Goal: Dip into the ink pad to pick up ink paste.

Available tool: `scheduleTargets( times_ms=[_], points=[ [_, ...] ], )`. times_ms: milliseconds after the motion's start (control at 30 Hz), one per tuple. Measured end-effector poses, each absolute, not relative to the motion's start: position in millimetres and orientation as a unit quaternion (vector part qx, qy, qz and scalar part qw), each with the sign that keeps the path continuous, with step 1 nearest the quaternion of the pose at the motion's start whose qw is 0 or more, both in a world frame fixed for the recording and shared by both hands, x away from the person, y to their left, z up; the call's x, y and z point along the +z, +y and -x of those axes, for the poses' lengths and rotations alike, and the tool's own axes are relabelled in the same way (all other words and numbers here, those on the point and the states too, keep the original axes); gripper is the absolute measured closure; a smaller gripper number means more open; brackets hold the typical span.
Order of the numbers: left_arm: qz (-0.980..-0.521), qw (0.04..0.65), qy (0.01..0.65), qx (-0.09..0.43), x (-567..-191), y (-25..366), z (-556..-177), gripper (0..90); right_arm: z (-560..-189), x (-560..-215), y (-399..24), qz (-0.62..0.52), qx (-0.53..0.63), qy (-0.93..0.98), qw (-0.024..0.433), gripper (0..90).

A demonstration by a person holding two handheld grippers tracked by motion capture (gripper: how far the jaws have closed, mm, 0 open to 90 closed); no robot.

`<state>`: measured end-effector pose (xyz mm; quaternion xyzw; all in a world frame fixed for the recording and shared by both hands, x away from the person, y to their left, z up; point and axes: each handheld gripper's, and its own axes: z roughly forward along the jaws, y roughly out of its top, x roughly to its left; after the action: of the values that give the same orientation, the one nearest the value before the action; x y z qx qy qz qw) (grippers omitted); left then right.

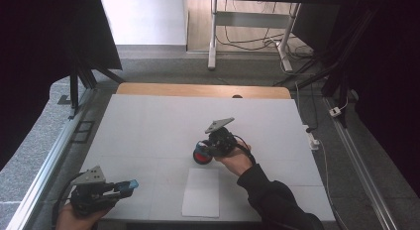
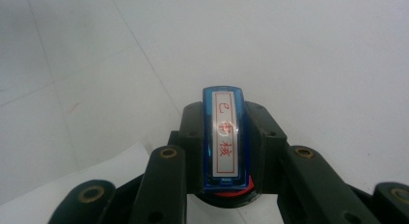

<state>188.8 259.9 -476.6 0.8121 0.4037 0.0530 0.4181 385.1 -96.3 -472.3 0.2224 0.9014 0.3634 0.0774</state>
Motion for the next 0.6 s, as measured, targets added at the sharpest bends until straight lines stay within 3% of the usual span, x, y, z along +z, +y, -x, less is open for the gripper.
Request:
scheduleTargets(
  times_ms=[600],
  points=[
    [-0.812,0.422,0.400,0.050,-476.6,260.6,-188.7,68.3,-365.9,-449.7,-111.6,-0.206,0.403,0.890,0.057,71.0]
  ],
)
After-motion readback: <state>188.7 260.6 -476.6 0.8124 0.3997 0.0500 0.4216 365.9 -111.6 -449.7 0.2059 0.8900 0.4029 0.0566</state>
